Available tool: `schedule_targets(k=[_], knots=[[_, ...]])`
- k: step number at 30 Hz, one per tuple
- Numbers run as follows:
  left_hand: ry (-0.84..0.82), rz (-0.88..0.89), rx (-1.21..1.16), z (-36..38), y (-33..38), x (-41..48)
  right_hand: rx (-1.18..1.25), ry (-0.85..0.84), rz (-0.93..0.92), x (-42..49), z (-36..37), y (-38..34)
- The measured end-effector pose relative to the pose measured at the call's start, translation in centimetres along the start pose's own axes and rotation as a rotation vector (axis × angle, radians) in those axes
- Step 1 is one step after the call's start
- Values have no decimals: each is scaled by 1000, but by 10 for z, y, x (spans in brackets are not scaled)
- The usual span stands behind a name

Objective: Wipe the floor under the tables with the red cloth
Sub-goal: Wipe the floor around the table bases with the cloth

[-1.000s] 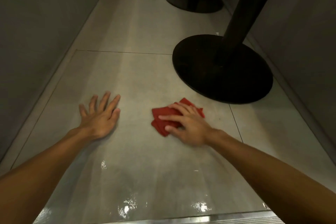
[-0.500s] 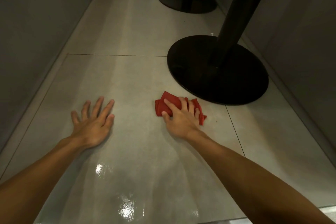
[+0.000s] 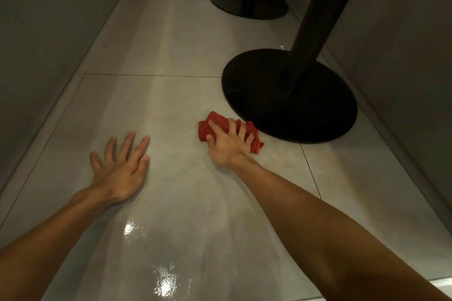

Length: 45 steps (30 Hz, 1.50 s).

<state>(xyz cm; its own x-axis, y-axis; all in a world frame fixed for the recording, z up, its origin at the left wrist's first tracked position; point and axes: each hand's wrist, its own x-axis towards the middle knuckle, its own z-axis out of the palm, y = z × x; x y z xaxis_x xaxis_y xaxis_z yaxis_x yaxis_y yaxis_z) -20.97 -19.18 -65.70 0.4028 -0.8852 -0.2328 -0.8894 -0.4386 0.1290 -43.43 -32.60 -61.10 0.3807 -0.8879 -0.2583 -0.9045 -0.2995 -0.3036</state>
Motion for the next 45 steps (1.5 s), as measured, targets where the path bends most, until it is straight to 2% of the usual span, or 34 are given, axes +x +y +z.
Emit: schedule_targets(k=[5, 11, 18, 25, 28, 31, 35, 37, 39, 41, 43, 45], knots=[[5, 2, 4, 0, 0, 1, -5, -83, -249, -13, 8, -8], [20, 7, 10, 0, 0, 1, 20, -131, -572, -73, 23, -4], [7, 6, -13, -5, 4, -3, 62, -184, -778, -120, 30, 15], [-3, 12, -67, -8, 5, -4, 30, -66, -690, -114, 23, 28], [6, 24, -128, -13, 8, -6, -25, 17, -539, -100, 10, 40], [92, 177, -222, -19, 30, -17, 90, 42, -432, -95, 11, 43], [153, 460, -397, -17, 77, -38, 174, 65, -507, -98, 27, 31], [134, 533, -421, -6, 89, -49, 198, 24, -558, -96, 26, 27], [87, 520, -378, 9, 88, -59, 267, -4, -569, -92, 19, 32], [83, 503, -251, 19, 82, -67, 319, 35, -498, -89, 10, 46], [126, 482, -139, 24, 84, -77, 251, 111, -411, -84, 3, 64], [152, 480, -75, 26, 93, -94, 142, 117, -339, -80, 0, 80]])
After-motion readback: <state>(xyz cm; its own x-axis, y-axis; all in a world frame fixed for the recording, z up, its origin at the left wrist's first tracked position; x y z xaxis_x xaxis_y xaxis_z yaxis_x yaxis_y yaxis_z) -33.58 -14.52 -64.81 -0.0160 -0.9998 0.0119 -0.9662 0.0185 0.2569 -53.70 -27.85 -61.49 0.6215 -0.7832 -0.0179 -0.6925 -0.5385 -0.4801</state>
